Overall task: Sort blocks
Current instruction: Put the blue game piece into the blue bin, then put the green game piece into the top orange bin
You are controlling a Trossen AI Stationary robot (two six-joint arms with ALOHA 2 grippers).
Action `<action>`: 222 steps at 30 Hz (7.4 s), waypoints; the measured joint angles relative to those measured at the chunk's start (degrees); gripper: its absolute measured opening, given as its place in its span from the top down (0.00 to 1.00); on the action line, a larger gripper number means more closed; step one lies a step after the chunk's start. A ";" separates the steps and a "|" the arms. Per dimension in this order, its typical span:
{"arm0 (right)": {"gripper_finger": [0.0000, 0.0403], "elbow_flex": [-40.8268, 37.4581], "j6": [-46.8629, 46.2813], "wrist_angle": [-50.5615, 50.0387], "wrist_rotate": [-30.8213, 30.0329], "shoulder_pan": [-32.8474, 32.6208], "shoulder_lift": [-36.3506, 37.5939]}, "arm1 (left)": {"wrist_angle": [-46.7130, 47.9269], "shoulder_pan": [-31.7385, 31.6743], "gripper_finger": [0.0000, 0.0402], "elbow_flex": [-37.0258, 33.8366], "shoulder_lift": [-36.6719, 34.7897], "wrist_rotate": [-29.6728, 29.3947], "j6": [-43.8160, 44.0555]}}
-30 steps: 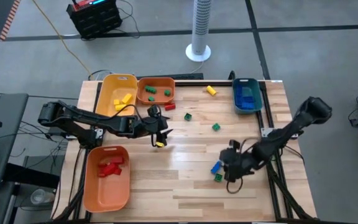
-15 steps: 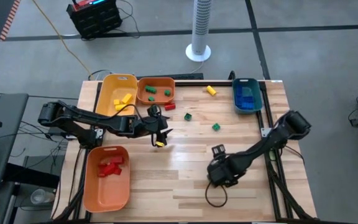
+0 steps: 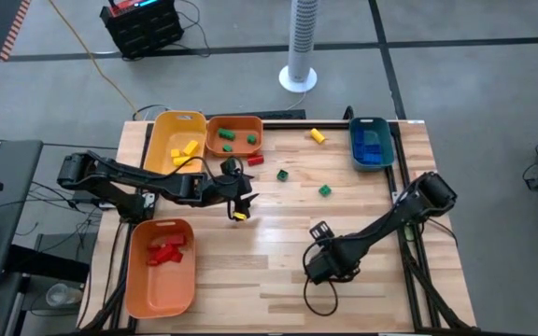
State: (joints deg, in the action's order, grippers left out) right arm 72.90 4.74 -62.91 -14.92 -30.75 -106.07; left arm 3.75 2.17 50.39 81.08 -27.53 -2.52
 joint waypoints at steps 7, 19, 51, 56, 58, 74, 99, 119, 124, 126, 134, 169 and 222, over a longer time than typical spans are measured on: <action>0.35 0.00 1.79 -0.54 1.94 1.04 0.04 | 0.00 0.00 0.39 0.00 0.00 0.00 0.00; 0.38 -0.86 8.22 3.18 4.34 3.99 -2.08 | 0.54 0.00 0.39 -0.02 0.00 -0.04 0.20; 0.87 -5.70 -0.70 -3.53 -3.23 31.71 16.86 | 5.95 0.07 0.39 -0.02 -3.52 -0.37 0.51; 0.87 -11.15 -2.62 -2.93 -3.48 47.41 26.64 | 6.95 0.09 0.39 -0.02 -3.52 -0.35 0.46; 0.87 -12.47 -4.02 -3.15 -3.48 53.41 28.86 | 6.89 0.09 0.39 -0.02 -3.52 -0.35 0.04; 0.87 -12.66 -3.52 1.91 -2.80 84.38 20.08 | 4.39 0.00 0.39 -0.02 -3.50 -0.30 -1.11; 0.50 -9.13 -0.05 2.18 0.22 85.93 14.48 | 6.29 0.00 0.39 -0.02 -3.50 0.35 -1.07; 0.55 -3.42 -6.04 -0.55 0.02 65.58 37.19 | 2.70 -5.49 0.42 3.57 6.88 10.53 -2.69; 0.55 -6.01 -10.03 3.65 0.00 53.79 37.12 | 6.59 -8.88 0.45 12.32 15.52 12.77 -4.96; 0.55 -7.15 -11.00 5.96 -0.20 49.38 37.23 | 9.63 -9.81 0.46 16.36 18.41 12.81 -6.26; 0.55 -7.96 -17.13 8.78 -10.18 33.15 37.14 | 21.24 -12.50 0.46 26.47 23.06 13.60 -16.79; 0.55 -22.97 -34.28 26.77 -36.13 0.71 37.10 | 43.03 -20.35 0.46 59.16 49.01 26.88 -38.45; 0.55 -22.97 -37.54 27.84 -34.56 0.14 37.08 | 49.81 -20.47 0.70 63.36 43.39 18.19 -31.11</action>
State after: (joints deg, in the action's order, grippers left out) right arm 49.93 -32.81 -35.07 -49.48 -30.61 -68.99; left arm 53.56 -18.30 113.75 124.46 -9.34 -33.63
